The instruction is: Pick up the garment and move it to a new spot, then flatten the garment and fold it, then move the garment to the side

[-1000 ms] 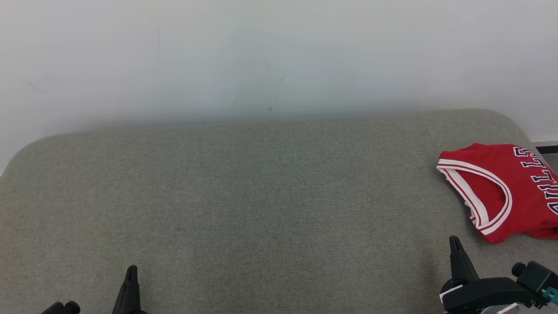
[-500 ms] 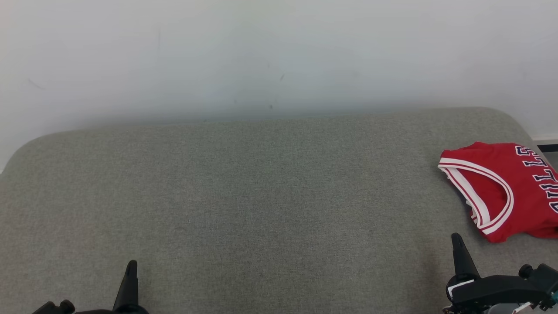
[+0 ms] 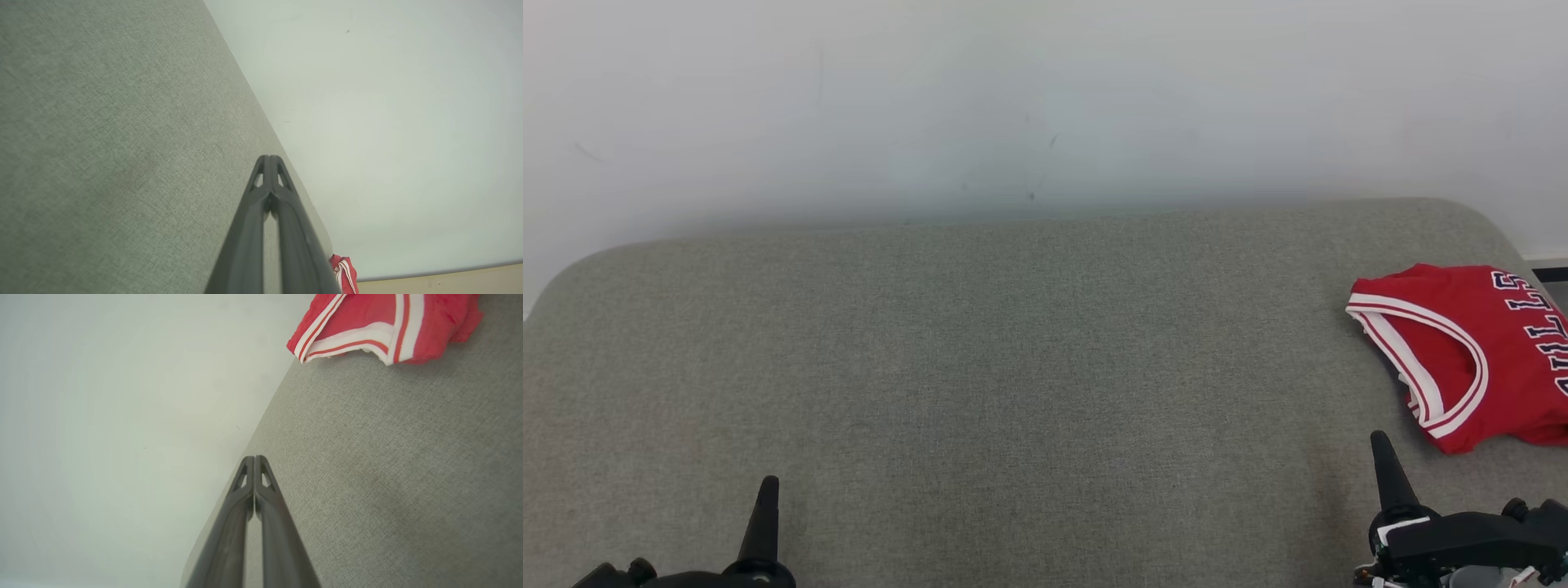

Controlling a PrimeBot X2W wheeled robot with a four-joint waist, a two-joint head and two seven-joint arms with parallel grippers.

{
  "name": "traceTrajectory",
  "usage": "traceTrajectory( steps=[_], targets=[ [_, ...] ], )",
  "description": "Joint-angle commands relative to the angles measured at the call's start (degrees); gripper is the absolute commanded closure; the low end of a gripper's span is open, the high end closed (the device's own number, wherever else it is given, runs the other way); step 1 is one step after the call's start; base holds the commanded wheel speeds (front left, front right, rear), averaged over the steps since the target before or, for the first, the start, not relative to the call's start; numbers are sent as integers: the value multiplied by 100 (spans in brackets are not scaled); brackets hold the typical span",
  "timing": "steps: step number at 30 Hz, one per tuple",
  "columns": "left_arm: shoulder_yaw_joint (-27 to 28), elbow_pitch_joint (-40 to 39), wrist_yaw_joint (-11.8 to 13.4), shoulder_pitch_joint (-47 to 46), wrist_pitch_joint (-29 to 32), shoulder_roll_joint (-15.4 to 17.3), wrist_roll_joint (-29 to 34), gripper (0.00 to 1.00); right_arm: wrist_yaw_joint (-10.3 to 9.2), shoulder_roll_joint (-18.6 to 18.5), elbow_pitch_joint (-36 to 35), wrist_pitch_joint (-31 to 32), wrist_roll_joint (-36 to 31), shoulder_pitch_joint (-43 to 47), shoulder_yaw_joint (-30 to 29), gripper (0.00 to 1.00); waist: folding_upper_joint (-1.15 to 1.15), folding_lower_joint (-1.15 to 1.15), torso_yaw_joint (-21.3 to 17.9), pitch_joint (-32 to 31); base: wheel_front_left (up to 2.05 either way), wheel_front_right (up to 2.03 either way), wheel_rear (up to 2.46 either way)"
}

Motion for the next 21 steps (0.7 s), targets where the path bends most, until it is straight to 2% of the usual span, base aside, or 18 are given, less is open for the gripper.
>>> traceTrajectory(
  steps=[1, 21],
  targets=[
    [32, -70, -22, -133, 53, 27, -154, 100, -8, -2, -80, 24, 159, -74, -25, 100, 0, 0, 1, 4, 0, 0, 0],
    [90, -111, -78, -207, 313, 32, -1151, 100, -10, 8, -209, 219, 1226, -68, -63, 100, 0, 0, 18, 56, 0, 0, 0]
  ],
)
